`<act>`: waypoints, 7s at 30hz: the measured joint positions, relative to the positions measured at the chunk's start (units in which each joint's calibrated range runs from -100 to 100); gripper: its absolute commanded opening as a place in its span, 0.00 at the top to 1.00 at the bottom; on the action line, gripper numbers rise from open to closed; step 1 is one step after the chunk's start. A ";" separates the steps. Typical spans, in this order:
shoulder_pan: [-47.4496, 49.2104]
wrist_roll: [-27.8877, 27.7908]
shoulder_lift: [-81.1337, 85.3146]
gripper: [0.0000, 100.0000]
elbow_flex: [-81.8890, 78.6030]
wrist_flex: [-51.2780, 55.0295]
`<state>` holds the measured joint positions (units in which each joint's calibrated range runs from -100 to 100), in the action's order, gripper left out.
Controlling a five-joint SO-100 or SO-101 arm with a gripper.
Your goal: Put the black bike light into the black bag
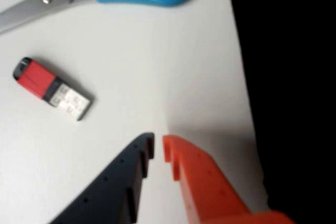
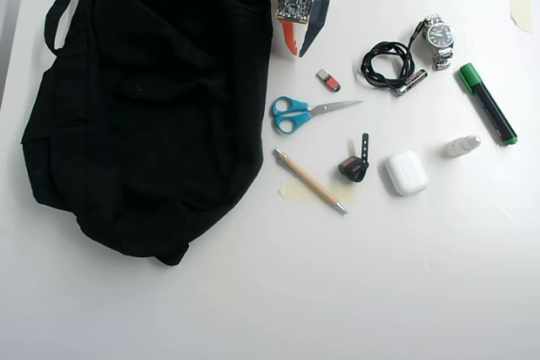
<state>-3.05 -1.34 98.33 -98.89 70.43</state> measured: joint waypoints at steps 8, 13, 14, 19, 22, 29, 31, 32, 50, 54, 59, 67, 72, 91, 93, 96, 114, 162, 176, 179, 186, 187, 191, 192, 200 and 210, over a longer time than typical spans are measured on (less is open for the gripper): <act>0.29 0.00 0.00 0.97 1.28 -2.30; 1.03 0.00 0.00 0.98 6.83 -8.35; 1.17 0.00 0.00 0.98 7.76 -9.46; 3.45 0.00 0.00 0.98 13.48 -14.06; 5.94 0.00 0.00 0.98 13.99 -15.94; 11.08 -0.68 -0.17 0.98 16.47 -26.76; 10.94 -0.63 -2.25 0.98 18.77 -28.55; 11.38 -0.73 -3.67 0.98 19.71 -29.48; 15.63 -8.60 -63.05 0.83 71.67 -15.85; 18.35 -8.50 -63.05 0.74 68.52 -15.34; 22.46 -5.96 -63.22 0.67 65.27 -15.34; 30.17 -0.73 -63.05 0.63 60.24 -15.34; 32.88 0.54 -63.05 0.63 60.07 -15.34; 33.69 0.63 -63.39 0.64 59.98 -17.72; 31.19 0.44 -63.80 0.64 58.96 -20.28; 28.99 0.44 -65.97 0.64 57.34 -24.71; 21.21 -1.61 -92.74 0.74 69.62 -40.82; 21.87 -1.90 -114.85 0.50 92.41 -23.95; 23.27 -2.00 -114.85 0.50 90.96 -27.35; 23.27 -2.00 -114.93 0.51 89.16 -29.83; 22.68 -2.00 -116.68 0.55 88.74 -32.21; 22.61 -2.00 -116.68 0.55 88.74 -32.47; 21.72 -2.00 -117.68 0.55 88.74 -32.81; 21.50 -2.00 -117.85 0.55 88.74 -32.81; 21.28 -2.00 -118.27 0.55 88.74 -33.83; 21.14 -2.00 -122.85 0.55 91.38 -34.09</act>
<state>18.09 -3.35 -24.52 -7.51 36.34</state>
